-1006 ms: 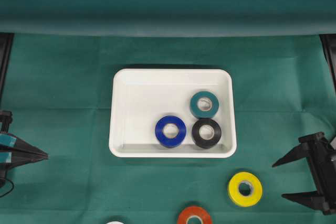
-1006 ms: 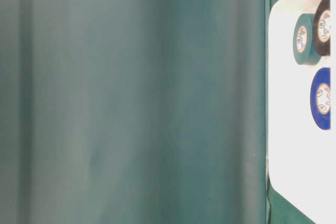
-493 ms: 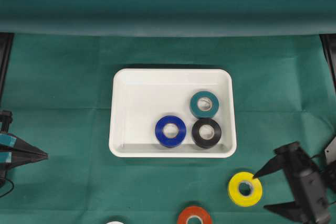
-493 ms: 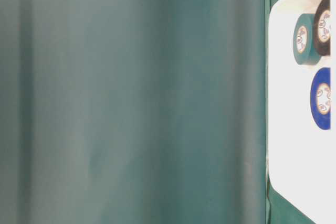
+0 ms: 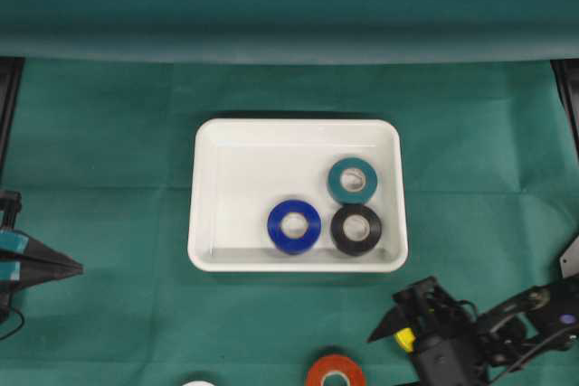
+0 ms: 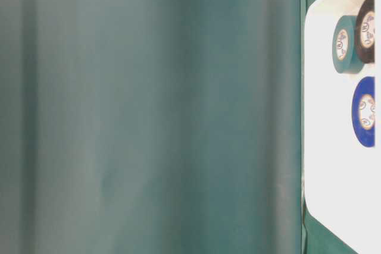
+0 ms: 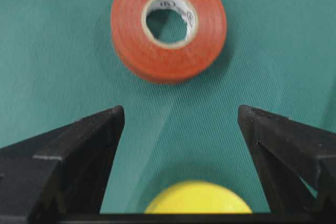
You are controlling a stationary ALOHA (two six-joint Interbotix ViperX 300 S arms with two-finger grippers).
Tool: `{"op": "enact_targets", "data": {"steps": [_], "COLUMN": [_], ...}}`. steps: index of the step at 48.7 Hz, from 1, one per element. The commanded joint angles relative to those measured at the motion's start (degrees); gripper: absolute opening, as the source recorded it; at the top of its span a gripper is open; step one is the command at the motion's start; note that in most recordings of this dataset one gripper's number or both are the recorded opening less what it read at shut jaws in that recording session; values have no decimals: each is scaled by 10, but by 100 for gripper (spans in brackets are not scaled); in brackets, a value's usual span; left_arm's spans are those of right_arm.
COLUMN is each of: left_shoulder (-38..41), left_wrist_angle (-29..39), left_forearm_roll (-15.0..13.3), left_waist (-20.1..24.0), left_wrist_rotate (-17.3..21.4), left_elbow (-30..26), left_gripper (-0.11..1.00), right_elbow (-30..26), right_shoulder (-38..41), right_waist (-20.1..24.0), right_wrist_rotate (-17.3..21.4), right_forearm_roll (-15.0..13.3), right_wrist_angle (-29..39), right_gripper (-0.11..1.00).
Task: Put the tape into the white case with the right arm.
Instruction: 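Lower the right gripper onto the red tape roll and grasp it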
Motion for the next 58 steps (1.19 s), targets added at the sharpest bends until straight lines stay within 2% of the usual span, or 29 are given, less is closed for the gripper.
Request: {"op": "enact_targets", "data": {"steps": [1,21,47,58], "left_shoulder": [4,4,4,4], "left_wrist_angle": [-6,-6,-6,-6], "left_forearm_roll": [-1,-1,-1,-1], "left_waist": [1,1,1,1], "left_wrist_rotate": [0,0,0,0], "left_elbow": [-6,-5,-6,-6], "left_gripper": [0,0,0,0], "right_elbow": [-39,-107,-110,-112], "right_shoulder": [22,96,108,133], "right_waist": [9,33,35,35], "right_wrist_rotate": [-1,-1,0,0], "right_forearm_roll": [-4,-8,-9,-9], "right_wrist_angle": [-4,-4,-6,-48], "right_gripper": [65,65,64,64]}}
